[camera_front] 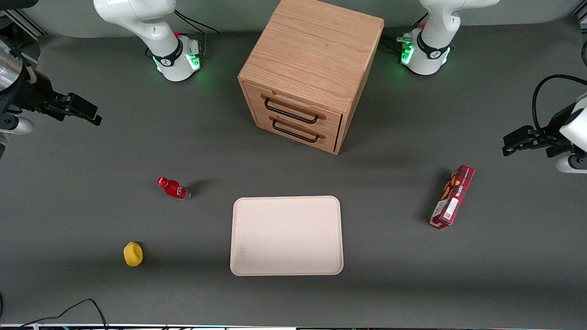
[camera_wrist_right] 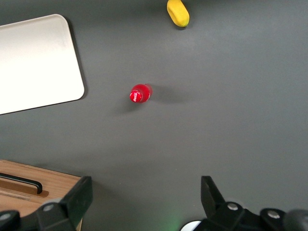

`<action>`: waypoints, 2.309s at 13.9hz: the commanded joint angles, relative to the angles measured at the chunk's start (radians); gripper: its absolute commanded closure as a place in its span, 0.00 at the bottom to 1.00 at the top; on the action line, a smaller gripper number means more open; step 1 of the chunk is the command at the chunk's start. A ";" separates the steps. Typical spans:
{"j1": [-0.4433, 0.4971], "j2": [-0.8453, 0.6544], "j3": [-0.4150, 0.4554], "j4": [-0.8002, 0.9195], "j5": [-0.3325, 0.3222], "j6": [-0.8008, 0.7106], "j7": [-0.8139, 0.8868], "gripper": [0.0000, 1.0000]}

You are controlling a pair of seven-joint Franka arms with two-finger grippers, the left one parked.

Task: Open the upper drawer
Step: 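Move the right gripper to the upper drawer's black handle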

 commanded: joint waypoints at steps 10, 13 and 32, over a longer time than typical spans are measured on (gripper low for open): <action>0.009 0.016 0.080 0.049 0.050 -0.021 -0.111 0.00; 0.009 0.032 0.190 0.066 0.054 -0.016 -0.119 0.00; 0.055 0.573 0.600 0.110 0.325 0.303 -0.533 0.00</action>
